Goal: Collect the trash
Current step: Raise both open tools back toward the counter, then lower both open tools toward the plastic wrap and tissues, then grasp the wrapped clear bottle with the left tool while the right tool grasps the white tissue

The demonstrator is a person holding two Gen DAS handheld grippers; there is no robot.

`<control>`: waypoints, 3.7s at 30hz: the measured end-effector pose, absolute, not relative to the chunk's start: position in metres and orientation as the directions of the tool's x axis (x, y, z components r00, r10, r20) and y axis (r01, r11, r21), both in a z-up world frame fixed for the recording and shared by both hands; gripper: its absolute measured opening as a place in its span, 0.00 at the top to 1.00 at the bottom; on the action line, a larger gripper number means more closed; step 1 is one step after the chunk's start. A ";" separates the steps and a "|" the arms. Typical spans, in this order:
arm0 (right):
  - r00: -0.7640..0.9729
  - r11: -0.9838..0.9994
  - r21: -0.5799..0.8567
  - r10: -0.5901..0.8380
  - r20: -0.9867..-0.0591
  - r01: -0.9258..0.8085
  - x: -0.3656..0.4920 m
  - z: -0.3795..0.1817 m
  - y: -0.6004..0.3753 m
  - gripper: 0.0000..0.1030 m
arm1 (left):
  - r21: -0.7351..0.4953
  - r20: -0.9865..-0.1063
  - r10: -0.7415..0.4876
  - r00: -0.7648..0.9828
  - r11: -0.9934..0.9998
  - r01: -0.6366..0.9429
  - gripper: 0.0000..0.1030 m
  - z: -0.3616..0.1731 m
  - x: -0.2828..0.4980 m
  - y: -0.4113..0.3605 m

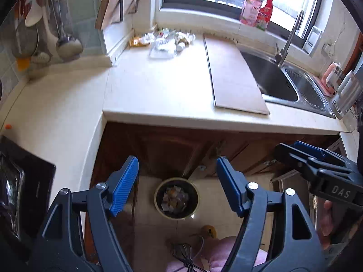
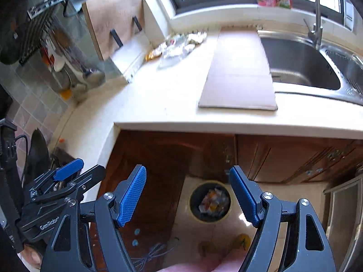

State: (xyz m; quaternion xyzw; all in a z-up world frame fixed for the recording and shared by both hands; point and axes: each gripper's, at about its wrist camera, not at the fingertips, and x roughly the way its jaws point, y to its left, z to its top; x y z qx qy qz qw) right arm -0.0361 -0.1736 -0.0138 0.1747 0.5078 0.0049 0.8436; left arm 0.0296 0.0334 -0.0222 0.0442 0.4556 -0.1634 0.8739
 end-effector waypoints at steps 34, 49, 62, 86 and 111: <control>0.488 0.922 0.376 0.288 -0.824 0.091 0.435 -0.008 -0.322 0.24 | 0.011 -0.878 -0.109 0.466 0.969 0.247 0.24 -0.037 0.444 -0.112; 0.348 0.894 0.434 0.373 -0.860 0.114 0.566 -0.151 -0.354 0.25 | 0.004 -0.958 -0.028 0.285 0.994 0.111 0.24 -0.161 0.573 -0.116; 0.319 0.889 0.450 0.403 -0.858 0.087 0.609 -0.200 -0.326 0.25 | -0.042 -0.967 -0.047 0.249 0.999 0.027 0.10 -0.190 0.597 -0.108; 0.349 0.880 0.475 0.445 -0.825 0.001 0.576 -0.186 -0.312 0.82 | -0.056 -0.938 -0.049 0.344 0.998 -0.010 0.22 -0.149 0.556 -0.096; 0.374 0.895 0.444 0.422 -0.826 -0.031 0.425 -0.120 -0.276 0.82 | -0.016 -0.979 -0.031 0.204 0.997 0.074 0.22 -0.116 0.421 -0.058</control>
